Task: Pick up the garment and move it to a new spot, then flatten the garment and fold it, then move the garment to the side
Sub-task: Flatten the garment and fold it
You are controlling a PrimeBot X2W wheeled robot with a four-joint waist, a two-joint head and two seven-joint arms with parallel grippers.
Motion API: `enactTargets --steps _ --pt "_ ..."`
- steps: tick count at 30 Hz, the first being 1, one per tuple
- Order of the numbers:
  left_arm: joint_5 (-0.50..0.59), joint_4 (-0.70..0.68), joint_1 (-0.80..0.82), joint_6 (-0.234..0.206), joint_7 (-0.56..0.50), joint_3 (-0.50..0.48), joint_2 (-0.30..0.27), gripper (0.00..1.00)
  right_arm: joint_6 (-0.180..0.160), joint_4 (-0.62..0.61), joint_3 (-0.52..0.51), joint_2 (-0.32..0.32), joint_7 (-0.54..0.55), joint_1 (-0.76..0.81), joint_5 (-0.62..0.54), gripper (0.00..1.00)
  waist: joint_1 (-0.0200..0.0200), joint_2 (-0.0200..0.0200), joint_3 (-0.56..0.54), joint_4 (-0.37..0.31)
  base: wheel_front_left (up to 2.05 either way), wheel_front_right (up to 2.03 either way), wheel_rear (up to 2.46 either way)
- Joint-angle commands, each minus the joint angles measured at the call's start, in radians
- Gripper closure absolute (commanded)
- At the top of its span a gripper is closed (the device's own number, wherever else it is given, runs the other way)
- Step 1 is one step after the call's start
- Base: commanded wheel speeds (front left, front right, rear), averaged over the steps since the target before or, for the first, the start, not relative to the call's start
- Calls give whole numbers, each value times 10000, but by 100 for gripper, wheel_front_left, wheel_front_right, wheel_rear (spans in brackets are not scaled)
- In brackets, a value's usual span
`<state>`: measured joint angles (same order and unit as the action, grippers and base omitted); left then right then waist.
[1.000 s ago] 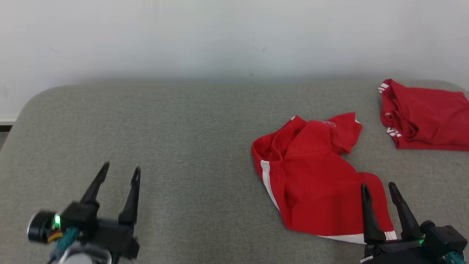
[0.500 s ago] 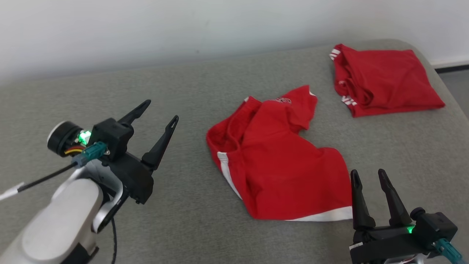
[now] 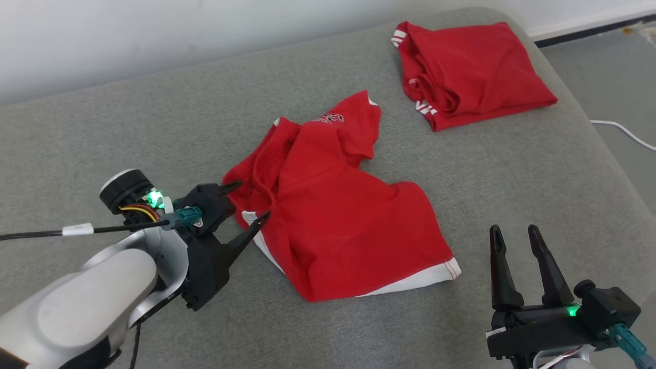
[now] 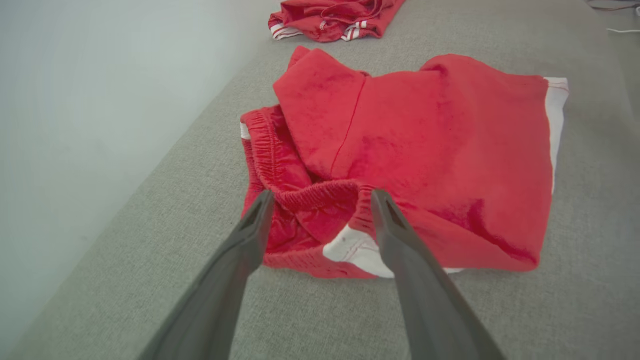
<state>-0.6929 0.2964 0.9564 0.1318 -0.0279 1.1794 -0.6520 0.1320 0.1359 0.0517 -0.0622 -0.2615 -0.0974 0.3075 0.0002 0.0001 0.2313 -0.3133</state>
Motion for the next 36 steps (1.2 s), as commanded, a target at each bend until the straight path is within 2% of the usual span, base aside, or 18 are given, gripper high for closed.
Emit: enactTargets --steps 1,4,9,10,11,12,16,20,29,33,36 --pt "-279 -2 300 -28 13 407 -152 0 -33 0 -19 41 -46 -36 40 0 -2 -1 183 -284 0 0 0" --pt "-328 -55 506 -28 -88 862 -230 0 -33 24 5 55 -46 -55 55 0 -2 -1 207 -388 0 0 0" --pt "-250 -143 237 -28 -708 1019 -172 0 -33 -2 20 77 -46 -107 77 0 -2 -1 283 -524 0 0 0" --pt "-244 -164 139 -28 -854 1023 -149 54 -33 -5 7 76 -46 -110 77 0 -2 -1 291 -539 0 0 0" --pt "-212 -192 88 -28 -988 1016 -131 66 -33 -18 -21 80 -46 -109 74 0 -2 -1 300 -544 0 0 0" --pt "-184 -199 27 -28 -1119 1011 -142 100 -33 -39 -49 83 -46 -105 72 0 -2 -1 307 -543 0 0 0" --pt "-208 -223 -113 -28 -1178 1011 -188 100 -33 -84 -163 85 -46 -31 50 0 -2 -1 285 -445 0 0 0" --pt "-464 27 90 -28 -612 1013 -215 100 -33 -96 -245 87 -46 77 -33 0 -2 -1 146 -58 0 0 0" --pt "-1424 691 -95 -68 1179 689 8 100 -33 -2 -372 -208 -46 248 -97 0 -2 -1 -446 1346 0 0 0" --pt "-1698 528 -640 -362 1795 486 84 100 -33 54 -439 -345 -47 363 -111 0 -2 -1 -669 1916 0 0 0" --pt "-1949 253 -1234 -770 2183 371 65 100 -33 83 -518 -405 -45 435 -117 0 -2 -1 -785 2228 0 0 0"
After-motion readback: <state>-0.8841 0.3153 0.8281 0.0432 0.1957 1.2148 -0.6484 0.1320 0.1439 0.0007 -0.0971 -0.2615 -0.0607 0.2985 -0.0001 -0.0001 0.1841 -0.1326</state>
